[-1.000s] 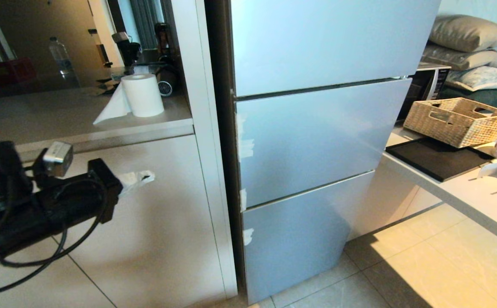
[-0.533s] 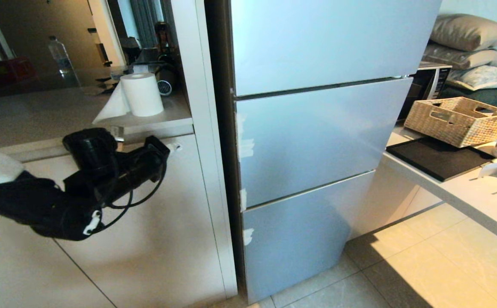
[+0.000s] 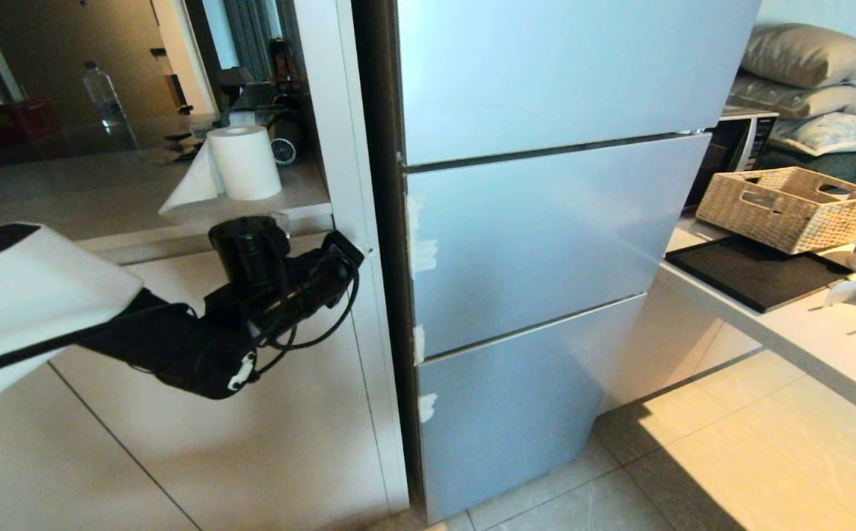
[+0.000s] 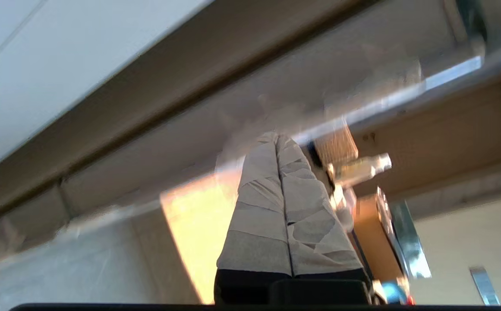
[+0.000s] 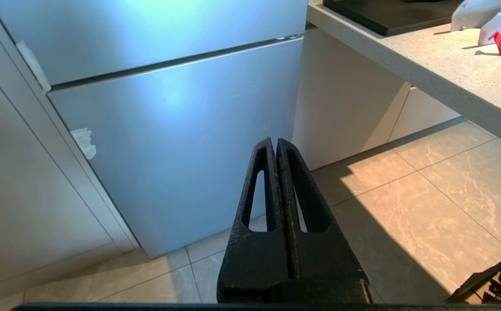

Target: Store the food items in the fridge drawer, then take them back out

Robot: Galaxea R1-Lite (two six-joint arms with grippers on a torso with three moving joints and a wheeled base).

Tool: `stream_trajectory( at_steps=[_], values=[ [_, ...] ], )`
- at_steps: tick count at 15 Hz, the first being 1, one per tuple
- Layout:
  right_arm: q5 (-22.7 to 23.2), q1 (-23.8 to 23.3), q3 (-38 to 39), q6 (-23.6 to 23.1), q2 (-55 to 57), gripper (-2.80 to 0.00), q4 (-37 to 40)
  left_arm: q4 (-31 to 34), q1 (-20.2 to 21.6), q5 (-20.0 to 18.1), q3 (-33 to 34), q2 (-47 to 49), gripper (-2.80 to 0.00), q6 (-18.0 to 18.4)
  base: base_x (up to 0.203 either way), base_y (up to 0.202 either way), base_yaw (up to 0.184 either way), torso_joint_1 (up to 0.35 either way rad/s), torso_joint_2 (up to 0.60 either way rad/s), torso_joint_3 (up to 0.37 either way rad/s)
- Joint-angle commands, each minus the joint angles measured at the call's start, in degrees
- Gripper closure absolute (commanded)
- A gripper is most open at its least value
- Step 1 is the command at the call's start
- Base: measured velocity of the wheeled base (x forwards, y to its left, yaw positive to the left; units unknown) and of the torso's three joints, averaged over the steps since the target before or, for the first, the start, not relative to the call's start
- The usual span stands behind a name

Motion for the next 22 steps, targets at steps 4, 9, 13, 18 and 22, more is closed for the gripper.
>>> stream_trajectory(
  at_steps=[4,9,13,18,22],
  values=[
    [0.0,0.0,0.0,0.0,0.1,0.0,0.0,-0.7,-3.6,2.4,-8.2,6.6,0.0,-0.1,0.0,0.0,0.0,0.0,0.0,0.0],
    [0.0,0.0,0.0,0.0,0.1,0.0,0.0,-0.9,-4.3,4.9,-11.7,9.1,0.0,0.0,0.0,0.0,0.0,0.0,0.0,0.0],
    [0.0,0.0,0.0,0.0,0.1,0.0,0.0,-0.9,-4.3,6.1,-12.8,9.5,0.0,0.0,0.0,0.0,0.0,0.0,0.0,0.0],
    [0.0,0.0,0.0,0.0,0.1,0.0,0.0,-0.9,-4.3,7.4,-14.3,10.6,0.0,1.6,0.0,0.0,0.0,0.0,0.0,0.0],
    [0.0,0.0,0.0,0.0,0.1,0.0,0.0,-0.8,-4.3,7.4,-17.2,12.2,0.0,1.7,0.0,0.0,0.0,0.0,0.0,0.0]
  ],
)
